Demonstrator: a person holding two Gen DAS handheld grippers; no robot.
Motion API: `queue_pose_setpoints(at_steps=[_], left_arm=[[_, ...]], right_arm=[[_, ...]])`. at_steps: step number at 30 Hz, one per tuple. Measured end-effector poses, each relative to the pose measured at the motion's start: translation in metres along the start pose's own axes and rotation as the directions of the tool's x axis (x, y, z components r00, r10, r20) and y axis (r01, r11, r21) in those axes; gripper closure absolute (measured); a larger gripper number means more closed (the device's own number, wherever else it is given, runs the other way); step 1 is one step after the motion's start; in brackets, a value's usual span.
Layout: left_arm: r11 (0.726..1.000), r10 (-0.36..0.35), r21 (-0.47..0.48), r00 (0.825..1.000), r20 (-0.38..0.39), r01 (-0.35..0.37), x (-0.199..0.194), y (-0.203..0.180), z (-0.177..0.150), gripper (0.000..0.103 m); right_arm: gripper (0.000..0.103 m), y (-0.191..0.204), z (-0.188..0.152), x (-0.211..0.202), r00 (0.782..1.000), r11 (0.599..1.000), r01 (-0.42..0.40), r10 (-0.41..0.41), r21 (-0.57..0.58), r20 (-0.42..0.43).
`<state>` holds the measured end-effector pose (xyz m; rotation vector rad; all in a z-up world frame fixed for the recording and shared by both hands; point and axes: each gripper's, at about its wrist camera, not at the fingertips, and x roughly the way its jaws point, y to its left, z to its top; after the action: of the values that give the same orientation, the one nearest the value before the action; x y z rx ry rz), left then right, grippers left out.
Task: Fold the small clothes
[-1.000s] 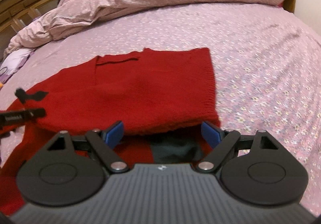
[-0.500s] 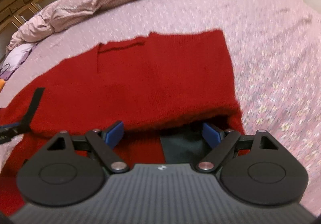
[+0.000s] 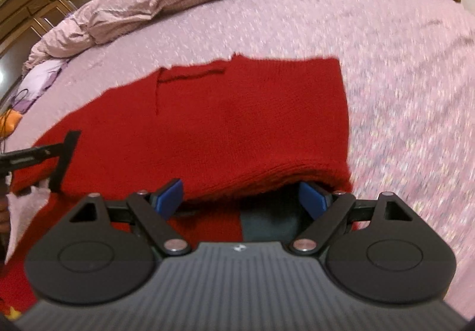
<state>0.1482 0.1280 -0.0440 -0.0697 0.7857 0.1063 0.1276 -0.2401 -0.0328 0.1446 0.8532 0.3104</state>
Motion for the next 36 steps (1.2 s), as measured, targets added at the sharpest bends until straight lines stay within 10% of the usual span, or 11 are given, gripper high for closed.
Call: queue_pose_setpoints(at_steps=[18, 36], left_arm=[[0.996, -0.08, 0.026, 0.997, -0.019, 0.081, 0.029, -0.003, 0.007, 0.05], [0.998, -0.053, 0.02, 0.998, -0.039, 0.053, 0.041, -0.008, 0.006, 0.049]], right_arm=[[0.017, -0.025, 0.014, -0.025, 0.98, 0.997, -0.071, 0.077, 0.036, -0.185], [0.017, -0.049, 0.075, 0.048, 0.986, 0.981, 0.165, -0.162, -0.101, 0.031]])
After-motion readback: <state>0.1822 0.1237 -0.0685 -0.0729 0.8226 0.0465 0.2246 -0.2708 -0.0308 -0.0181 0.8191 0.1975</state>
